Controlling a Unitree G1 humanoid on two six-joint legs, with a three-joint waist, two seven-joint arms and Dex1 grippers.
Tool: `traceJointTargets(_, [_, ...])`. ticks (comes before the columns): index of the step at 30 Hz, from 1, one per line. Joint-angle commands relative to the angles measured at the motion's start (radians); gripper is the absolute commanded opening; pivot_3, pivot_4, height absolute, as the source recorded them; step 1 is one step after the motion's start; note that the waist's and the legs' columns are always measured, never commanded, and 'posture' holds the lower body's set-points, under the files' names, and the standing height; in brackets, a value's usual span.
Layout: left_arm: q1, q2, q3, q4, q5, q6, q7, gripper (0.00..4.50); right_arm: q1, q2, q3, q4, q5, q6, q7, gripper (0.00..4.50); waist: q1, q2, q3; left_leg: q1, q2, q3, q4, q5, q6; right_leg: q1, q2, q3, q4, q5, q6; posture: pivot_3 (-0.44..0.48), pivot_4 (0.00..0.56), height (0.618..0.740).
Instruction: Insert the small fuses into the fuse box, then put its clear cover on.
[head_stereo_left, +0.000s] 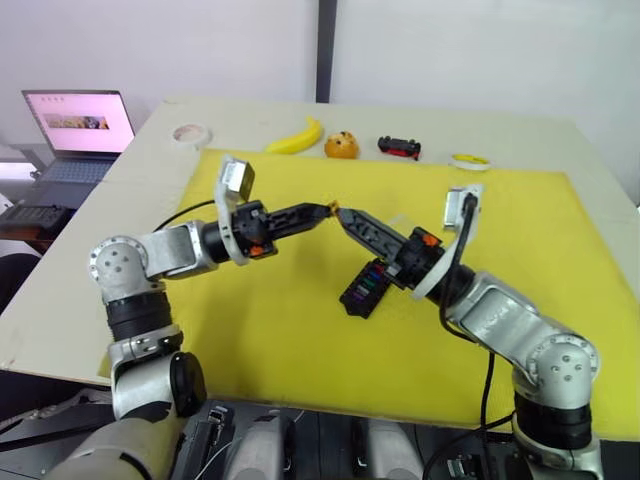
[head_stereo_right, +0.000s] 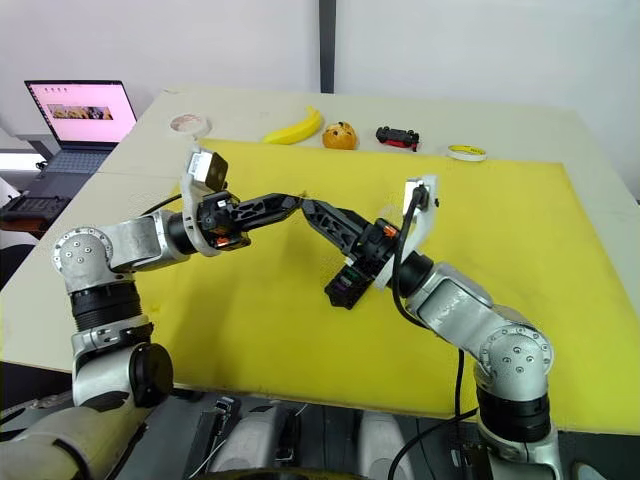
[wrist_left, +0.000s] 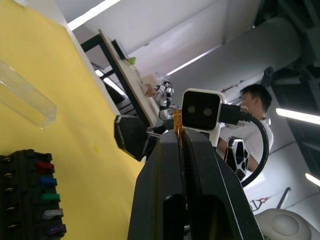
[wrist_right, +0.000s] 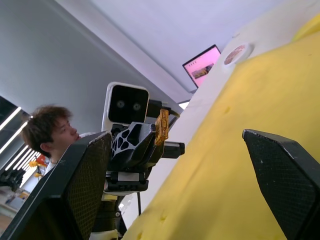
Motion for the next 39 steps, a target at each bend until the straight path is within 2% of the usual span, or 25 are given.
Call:
traceJointTargets(1, [0.006,0.026,-0.04,-0.014,-0.091,-0.05,0.029,0.01,-0.018,-0.002,0.012,-0.016,0.0,-0.023,0.015,4.22,0.0,0.0,0.0,0.0,0.0,0.0,0.0,0.0,0.0,0.0,0.0,0.0,0.0,0.0,0.0,0.0,0.15,0.74])
traceJointTargets(3, [0.015,0.043,-0.066,-0.016,-0.125,-0.074,0.043,0.0,-0.018,-0.006,0.016,-0.017,0.0,-0.029,0.015,3.61,0.0,0.0,0.0,0.0,0.0,0.0,0.0,0.0,0.0,0.0,0.0,0.0,0.0,0.0,0.0,0.0,0.15,0.74])
traceJointTargets(6, [0.025,0.069,-0.105,-0.015,-0.173,-0.108,0.058,0.0,-0.02,-0.012,0.017,-0.017,-0.005,-0.035,0.021,2.13,0.0,0.0,0.0,0.0,0.0,0.0,0.0,0.0,0.0,0.0,0.0,0.0,0.0,0.0,0.0,0.0,0.15,0.74])
traceJointTargets(25, [0.076,0.179,-0.271,-0.045,-0.316,-0.257,0.076,0.0,-0.016,-0.031,0.017,-0.023,0.008,-0.057,0.029,2.13,0.0,0.0,0.0,0.0,0.0,0.0,0.0,0.0,0.001,0.0,0.001,-0.001,0.0,0.0,0.0,0.0,0.15,0.74])
traceJointTargets(28, [0.079,0.187,-0.286,-0.046,-0.329,-0.27,0.076,0.0,-0.016,-0.03,0.019,-0.025,0.008,-0.058,0.033,1.23,0.0,0.0,0.0,0.0,0.0,0.0,0.0,0.0,0.001,0.0,0.001,-0.001,0.0,0.0,0.0,0.0,0.15,0.74])
traceJointTargets(30, [0.078,0.19,-0.294,-0.046,-0.336,-0.275,0.076,0.0,-0.018,-0.035,0.023,-0.026,0.006,-0.052,0.04,0.25,0.0,0.0,0.0,0.0,0.0,0.0,0.0,0.0,0.001,0.0,0.001,-0.001,0.0,0.0,0.0,0.0,0.15,0.74])
traceJointTargets(31, [0.078,0.192,-0.298,-0.046,-0.34,-0.277,0.075,0.0,-0.018,-0.036,0.024,-0.026,0.01,-0.051,0.041,0.12,0.0,0.0,0.0,0.0,0.0,0.0,0.0,0.0,0.001,0.0,0.001,-0.001,0.0,0.0,0.0,0.0,0.15,0.74])
traceJointTargets(39, [0.072,0.193,-0.325,-0.035,-0.334,-0.298,0.069,0.0,-0.014,-0.047,0.019,-0.036,0.054,-0.067,0.035,0.12,0.0,0.0,0.0,0.0,0.0,0.0,0.0,-0.001,0.002,0.0,0.001,-0.001,-0.001,0.0,0.0,0.0,0.15,0.74])
